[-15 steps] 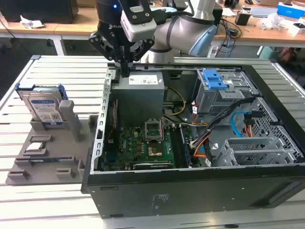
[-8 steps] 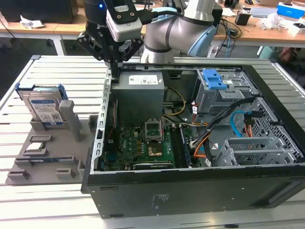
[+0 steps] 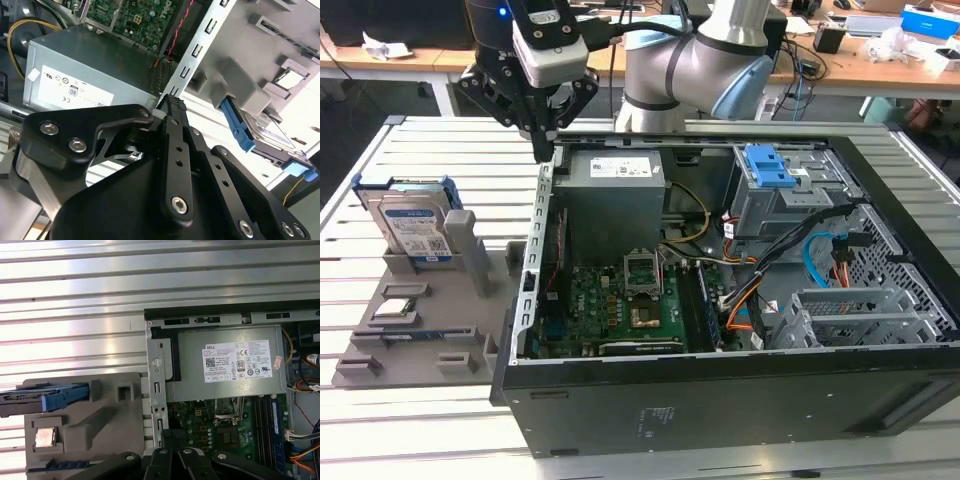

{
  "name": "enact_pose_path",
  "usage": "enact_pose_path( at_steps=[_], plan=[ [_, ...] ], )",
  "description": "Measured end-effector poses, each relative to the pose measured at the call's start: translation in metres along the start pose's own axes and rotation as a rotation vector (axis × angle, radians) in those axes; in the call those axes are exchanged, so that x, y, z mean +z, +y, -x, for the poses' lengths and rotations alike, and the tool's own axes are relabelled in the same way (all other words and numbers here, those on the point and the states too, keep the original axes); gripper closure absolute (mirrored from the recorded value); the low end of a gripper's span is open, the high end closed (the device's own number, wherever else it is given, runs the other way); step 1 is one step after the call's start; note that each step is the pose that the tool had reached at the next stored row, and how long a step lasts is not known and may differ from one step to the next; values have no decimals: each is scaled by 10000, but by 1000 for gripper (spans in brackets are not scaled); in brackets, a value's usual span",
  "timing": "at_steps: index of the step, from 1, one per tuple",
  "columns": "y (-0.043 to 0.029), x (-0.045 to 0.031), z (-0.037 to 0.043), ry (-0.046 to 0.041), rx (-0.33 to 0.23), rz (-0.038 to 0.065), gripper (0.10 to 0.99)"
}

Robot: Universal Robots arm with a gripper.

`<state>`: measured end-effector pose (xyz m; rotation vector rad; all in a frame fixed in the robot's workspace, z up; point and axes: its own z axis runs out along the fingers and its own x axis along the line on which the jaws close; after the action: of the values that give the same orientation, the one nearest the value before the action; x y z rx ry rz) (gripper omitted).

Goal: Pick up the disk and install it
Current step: 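Reach for the disk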

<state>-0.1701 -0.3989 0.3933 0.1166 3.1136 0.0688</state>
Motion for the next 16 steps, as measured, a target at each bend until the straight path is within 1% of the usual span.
enact_pose_path(
  at_steps=[4,10,12,16],
  plan=[
    [-6,-2,-77,0,1,0,980],
    [-12,-4,-163,0,0,0,980],
    [-16,-6,-214,0,0,0,980],
    [-20,-7,-274,0,0,0,980]
  ],
)
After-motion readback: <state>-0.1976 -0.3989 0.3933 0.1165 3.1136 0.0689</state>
